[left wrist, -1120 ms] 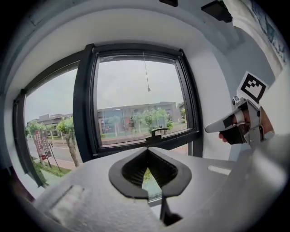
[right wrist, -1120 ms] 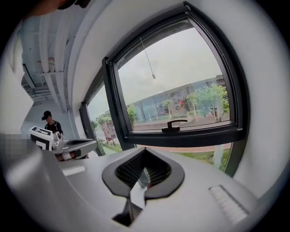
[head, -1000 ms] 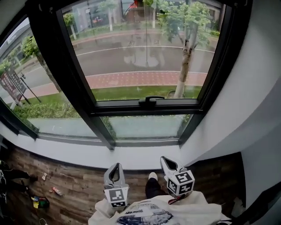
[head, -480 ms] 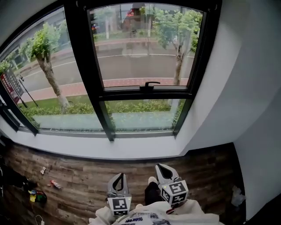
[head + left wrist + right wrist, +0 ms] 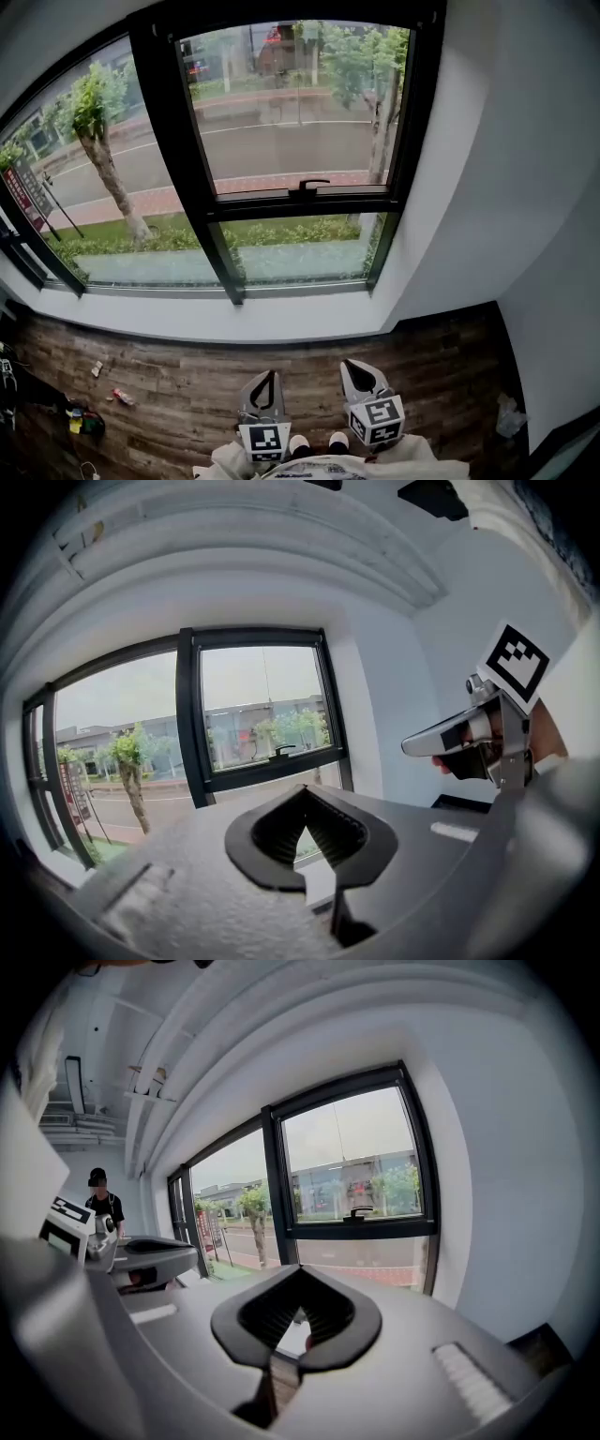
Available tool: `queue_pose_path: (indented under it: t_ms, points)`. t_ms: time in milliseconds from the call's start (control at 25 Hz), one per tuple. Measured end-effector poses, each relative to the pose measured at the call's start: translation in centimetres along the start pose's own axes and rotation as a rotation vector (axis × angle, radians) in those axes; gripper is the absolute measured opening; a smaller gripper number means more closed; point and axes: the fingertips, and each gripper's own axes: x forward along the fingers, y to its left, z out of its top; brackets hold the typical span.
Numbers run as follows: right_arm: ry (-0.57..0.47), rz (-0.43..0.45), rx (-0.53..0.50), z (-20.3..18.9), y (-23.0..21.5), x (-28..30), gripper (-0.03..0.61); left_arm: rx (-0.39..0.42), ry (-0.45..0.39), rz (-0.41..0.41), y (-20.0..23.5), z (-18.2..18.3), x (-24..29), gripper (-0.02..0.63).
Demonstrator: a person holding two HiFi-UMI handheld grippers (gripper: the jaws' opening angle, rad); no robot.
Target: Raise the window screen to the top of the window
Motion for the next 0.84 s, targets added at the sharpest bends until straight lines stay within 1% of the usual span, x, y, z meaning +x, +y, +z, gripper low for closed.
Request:
queue_pose_path:
  t_ms: [80, 360, 840]
  points:
    - [-0.007, 0.0, -0.005, 0.2, -0.8, -0.4, 0.004, -0.005, -0.004, 0.004, -0.7, 0.6, 0.6, 0.003]
    - [-0.023, 0.0, -0.016, 1.3, -2.6, -0.9, 0.004, 0.023, -0.026, 0.013, -2.1, 2.3, 1.6, 0.003]
    - [-0.015, 0.0, -0.015, 1.0, -2.6, -0.6, 0.004, 0.015, -0.012, 0.024, -1.8, 1.6, 1.7, 0.003]
